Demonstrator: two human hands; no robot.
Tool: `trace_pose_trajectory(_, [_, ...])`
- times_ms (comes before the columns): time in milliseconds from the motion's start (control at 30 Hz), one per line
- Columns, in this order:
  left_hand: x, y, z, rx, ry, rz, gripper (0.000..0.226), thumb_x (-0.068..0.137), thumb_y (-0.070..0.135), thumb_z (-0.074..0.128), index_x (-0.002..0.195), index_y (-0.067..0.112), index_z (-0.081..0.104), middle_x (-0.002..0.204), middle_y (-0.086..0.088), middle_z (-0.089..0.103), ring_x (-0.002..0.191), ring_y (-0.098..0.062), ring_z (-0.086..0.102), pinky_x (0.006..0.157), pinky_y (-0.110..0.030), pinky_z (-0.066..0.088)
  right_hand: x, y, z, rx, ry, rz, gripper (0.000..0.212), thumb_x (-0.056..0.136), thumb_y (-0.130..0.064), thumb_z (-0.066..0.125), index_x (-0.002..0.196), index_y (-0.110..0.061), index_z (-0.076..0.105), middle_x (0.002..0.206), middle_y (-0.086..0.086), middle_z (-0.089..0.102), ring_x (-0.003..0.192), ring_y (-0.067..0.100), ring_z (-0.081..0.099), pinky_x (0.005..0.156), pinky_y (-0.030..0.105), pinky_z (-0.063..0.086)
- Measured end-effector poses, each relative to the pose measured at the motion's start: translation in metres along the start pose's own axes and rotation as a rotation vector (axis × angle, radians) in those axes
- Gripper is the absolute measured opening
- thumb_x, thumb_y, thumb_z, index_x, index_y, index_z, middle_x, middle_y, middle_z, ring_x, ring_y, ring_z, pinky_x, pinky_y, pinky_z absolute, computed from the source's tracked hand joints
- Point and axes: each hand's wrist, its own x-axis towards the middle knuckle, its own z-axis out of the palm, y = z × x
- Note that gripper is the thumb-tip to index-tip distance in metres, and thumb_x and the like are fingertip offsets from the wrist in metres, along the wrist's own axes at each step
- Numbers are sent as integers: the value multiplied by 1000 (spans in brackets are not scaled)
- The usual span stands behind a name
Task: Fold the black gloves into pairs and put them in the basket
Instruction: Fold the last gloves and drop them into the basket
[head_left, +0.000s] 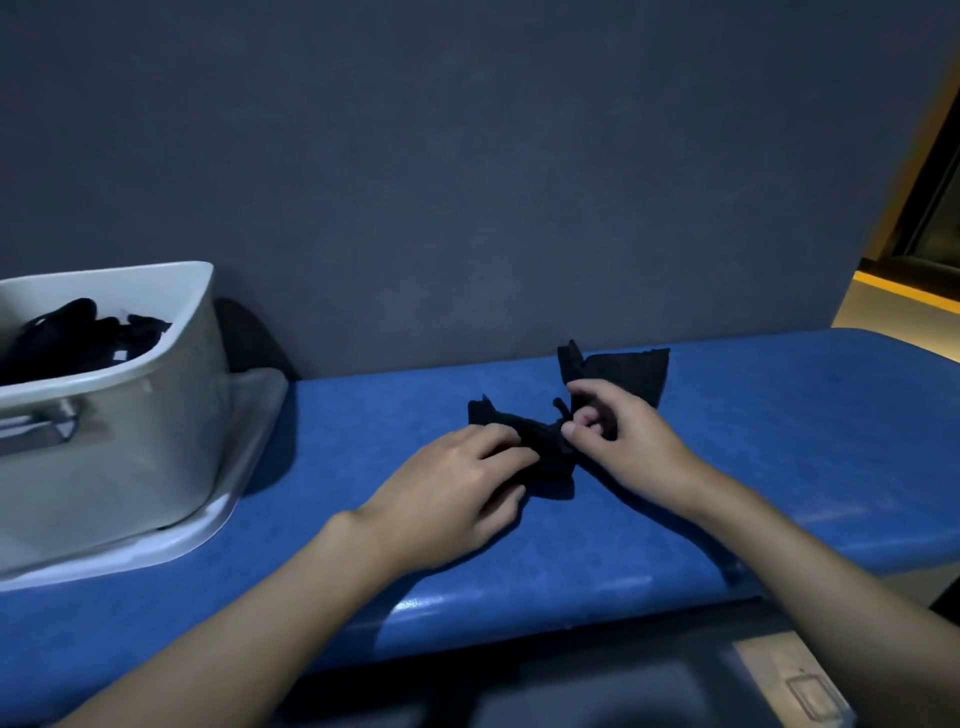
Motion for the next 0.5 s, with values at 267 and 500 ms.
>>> trace_pose_trajectory(267, [-4, 3, -1, 2, -220, -227, 48, 99, 47, 44, 144, 30, 43, 156, -8, 38, 151, -28, 19, 119, -37, 23, -5, -2, -1, -70, -41, -39, 71, 83, -27, 76, 143, -30, 38, 118, -8, 52, 104, 9, 53, 91, 24, 44])
trace_pose_trajectory(500, [0, -7, 0, 2, -170, -199, 44, 98, 51, 46, 140, 39, 52, 151, 9, 43, 143, -14, 26, 110, -33, 27, 1, -2, 9, -278, 26, -115, 22, 86, -33, 71, 107, -29, 69, 119, -11, 50, 118, 9, 36, 104, 37, 34])
